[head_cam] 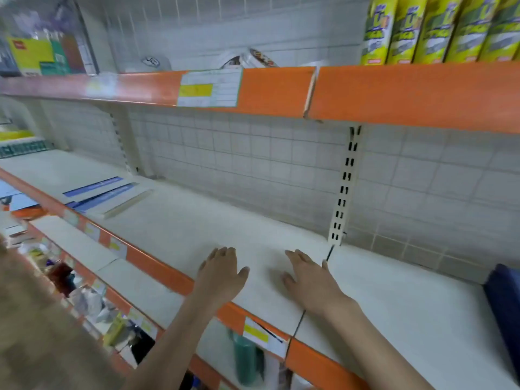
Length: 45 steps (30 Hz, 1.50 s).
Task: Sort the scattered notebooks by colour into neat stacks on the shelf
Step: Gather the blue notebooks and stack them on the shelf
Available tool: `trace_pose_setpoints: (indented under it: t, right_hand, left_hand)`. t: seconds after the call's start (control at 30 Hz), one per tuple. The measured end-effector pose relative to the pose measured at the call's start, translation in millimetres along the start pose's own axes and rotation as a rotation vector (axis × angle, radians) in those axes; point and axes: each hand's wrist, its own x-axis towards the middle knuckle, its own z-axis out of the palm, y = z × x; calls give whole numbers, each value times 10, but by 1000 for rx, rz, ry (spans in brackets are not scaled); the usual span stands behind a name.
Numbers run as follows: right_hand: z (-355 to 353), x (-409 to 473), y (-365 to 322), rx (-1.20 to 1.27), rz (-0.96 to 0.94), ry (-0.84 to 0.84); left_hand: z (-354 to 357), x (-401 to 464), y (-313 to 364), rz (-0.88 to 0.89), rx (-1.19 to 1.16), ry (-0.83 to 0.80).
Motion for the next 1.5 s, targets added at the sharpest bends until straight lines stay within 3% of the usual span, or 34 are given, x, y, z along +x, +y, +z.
trace_pose_setpoints:
  t: [0.37,0.7,1.07,1.5]
  right_hand:
    - [579,714,-1405,17,-205,-67]
    - [848,1410,-2193,-13,-328,-150]
    - [1119,2621,-3150,-146,-376,-240]
    - [1427,3466,-3491,-84,-326,-213]
  left_hand:
    - [-516,-99,-1357,-177,81,47]
    - [-808,167,-2163,-288,74,81]
    - [-1357,1173,-3238,-270,88,106]
    - [-1386,1970,-4000,-206,63,123]
